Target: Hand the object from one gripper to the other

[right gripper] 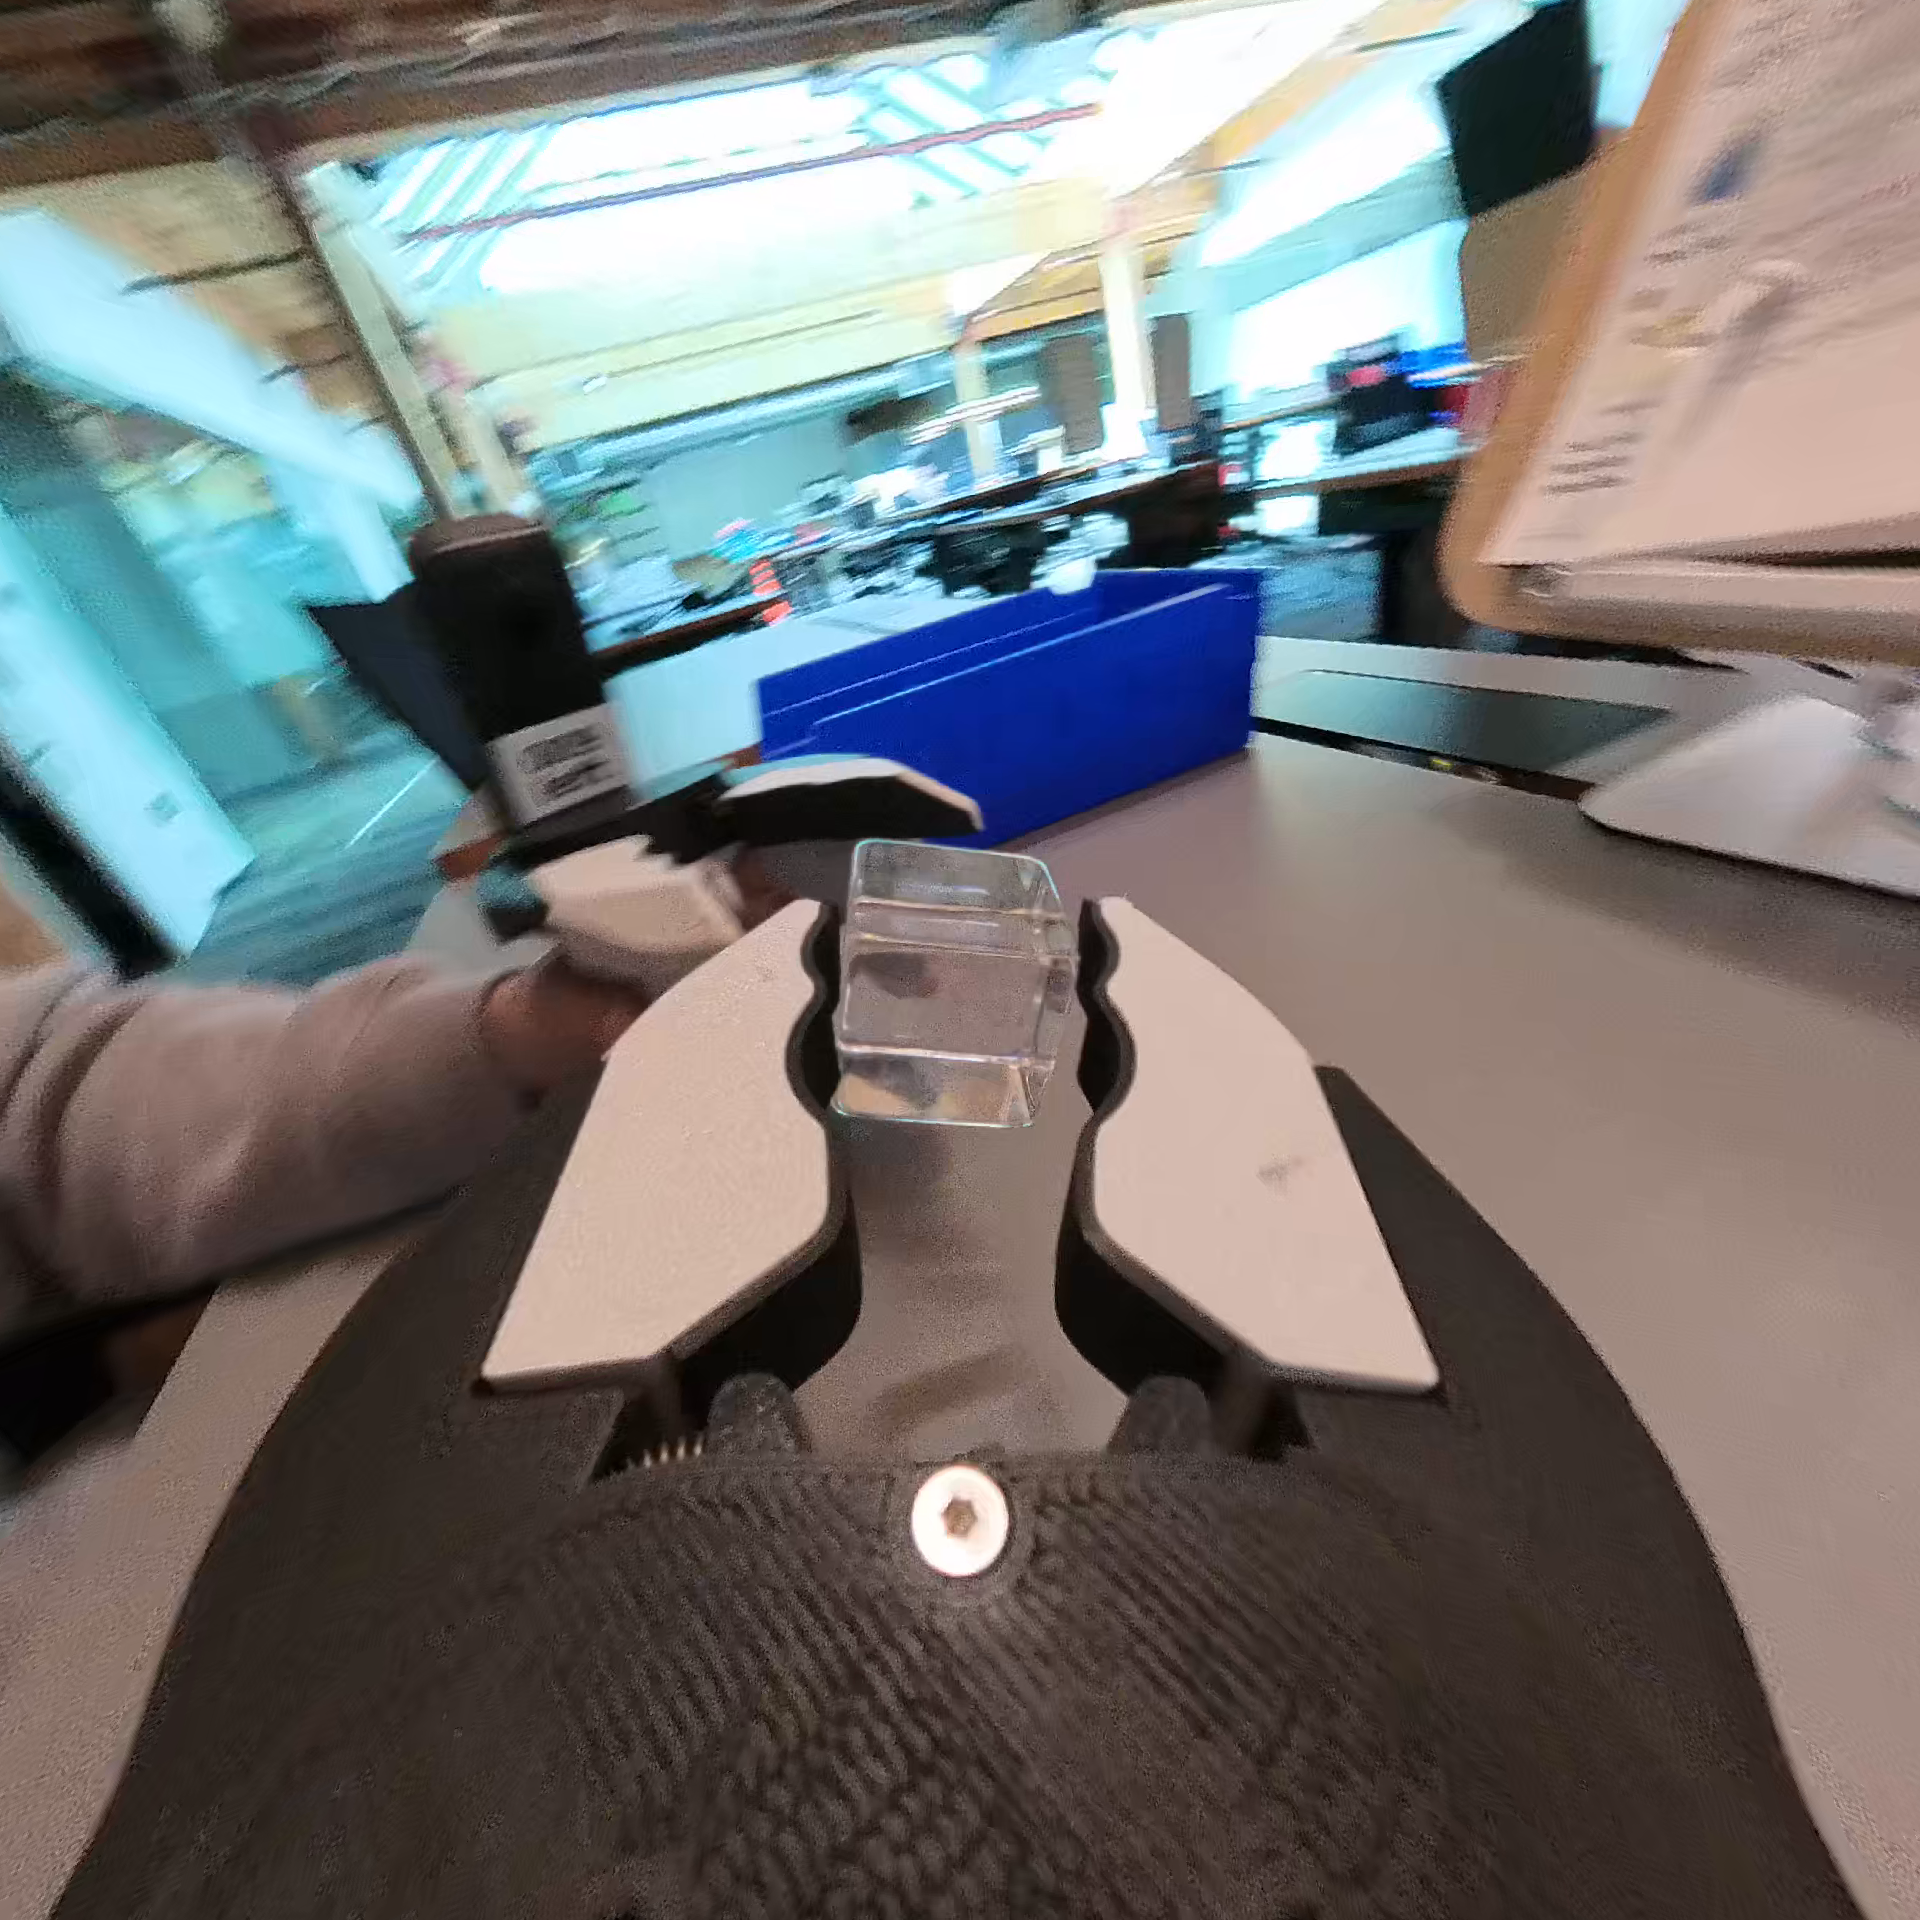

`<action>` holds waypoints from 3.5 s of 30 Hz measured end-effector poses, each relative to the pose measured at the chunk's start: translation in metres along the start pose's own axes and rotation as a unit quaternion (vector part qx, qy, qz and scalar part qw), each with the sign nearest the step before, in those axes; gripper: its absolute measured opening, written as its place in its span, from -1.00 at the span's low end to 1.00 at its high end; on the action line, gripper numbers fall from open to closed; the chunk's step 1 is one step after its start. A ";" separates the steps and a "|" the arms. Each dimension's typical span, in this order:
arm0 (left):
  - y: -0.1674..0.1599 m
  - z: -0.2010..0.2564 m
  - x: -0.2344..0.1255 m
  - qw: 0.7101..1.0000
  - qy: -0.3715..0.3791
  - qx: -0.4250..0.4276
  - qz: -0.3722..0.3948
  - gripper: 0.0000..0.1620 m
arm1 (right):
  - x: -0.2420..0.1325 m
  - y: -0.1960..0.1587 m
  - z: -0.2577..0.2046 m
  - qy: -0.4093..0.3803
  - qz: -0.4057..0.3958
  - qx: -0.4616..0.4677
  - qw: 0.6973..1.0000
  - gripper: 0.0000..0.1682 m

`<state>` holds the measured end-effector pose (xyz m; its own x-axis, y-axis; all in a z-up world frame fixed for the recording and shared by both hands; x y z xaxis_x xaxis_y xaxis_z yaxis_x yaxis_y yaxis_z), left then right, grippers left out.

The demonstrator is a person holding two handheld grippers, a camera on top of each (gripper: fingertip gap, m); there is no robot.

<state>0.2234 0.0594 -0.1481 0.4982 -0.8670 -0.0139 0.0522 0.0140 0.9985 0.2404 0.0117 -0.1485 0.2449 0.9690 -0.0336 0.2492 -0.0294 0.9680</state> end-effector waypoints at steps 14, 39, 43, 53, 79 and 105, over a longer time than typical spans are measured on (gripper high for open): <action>-0.020 0.005 0.022 0.976 0.174 0.095 -0.091 -0.31 | -0.001 0.004 0.006 -0.043 0.083 0.071 0.993 -0.48; -0.015 0.011 0.015 0.981 0.060 0.165 -0.084 -0.44 | 0.000 0.000 -0.014 0.135 0.030 0.147 0.979 -0.23; -0.011 0.004 0.006 0.991 -0.047 -0.091 -0.084 -0.44 | -0.004 -0.010 -0.026 0.089 -0.032 -0.134 0.986 0.04; -0.031 0.034 -0.013 0.901 -0.266 -0.275 -0.204 -0.44 | -0.004 -0.023 -0.040 -0.044 -0.065 -0.582 0.809 0.05; -0.056 -0.002 0.018 0.964 0.051 -0.126 -0.227 -0.14 | 0.006 -0.044 0.021 -0.279 -0.327 -0.652 0.625 -0.44; -0.018 0.028 -0.003 0.953 -0.234 -0.171 -0.088 -0.47 | -0.007 -0.009 -0.040 0.143 -0.060 -0.092 0.984 -0.28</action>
<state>0.1966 0.0478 -0.1649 0.0205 -0.9970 -0.0742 0.4182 -0.0588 0.9065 0.1994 0.0150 -0.1466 -0.0558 0.9930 -0.1040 0.0800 0.1083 0.9909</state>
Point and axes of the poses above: each gripper's, where its closed fingertips meet, x out along the fingers, y out of its top, z = x × y across the jaws, the point moved 2 cm from there along -x, back along the fingers, and after that the axes turned 5 degrees about -z, right-handed, at the moved point
